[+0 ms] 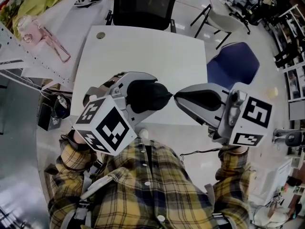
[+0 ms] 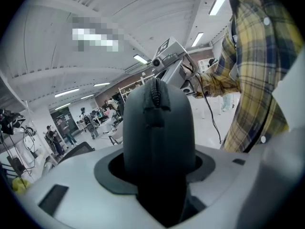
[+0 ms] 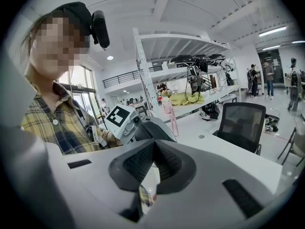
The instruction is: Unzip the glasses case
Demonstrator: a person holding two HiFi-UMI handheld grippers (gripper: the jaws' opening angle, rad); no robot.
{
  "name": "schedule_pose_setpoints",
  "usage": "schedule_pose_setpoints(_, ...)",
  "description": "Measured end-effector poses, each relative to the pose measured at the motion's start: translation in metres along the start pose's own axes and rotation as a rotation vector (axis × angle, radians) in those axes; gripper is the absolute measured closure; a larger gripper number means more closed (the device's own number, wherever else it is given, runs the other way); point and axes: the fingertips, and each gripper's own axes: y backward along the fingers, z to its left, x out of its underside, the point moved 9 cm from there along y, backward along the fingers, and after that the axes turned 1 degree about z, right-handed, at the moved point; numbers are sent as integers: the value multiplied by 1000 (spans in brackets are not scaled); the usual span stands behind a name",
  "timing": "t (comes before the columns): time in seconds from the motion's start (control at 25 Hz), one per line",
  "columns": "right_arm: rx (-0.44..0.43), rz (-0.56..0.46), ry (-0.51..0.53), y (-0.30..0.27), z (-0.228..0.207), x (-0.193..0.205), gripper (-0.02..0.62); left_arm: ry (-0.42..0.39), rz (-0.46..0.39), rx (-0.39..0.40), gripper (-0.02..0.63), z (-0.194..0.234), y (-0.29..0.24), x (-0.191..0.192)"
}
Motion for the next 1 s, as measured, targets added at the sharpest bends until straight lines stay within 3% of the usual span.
schedule_pose_setpoints(0.36,-84,-1,-33,2,2,2,597,49,-142,110,359,-5,9,-6)
schedule_pose_setpoints(0.8,-268,-5,-121,1,6,5,597,86,-428,278,359,-1,25,-26)
schedule_pose_setpoints(1.0,-295,17,-126,-6,6,8,597,226,-527,346,359,3,31,-26)
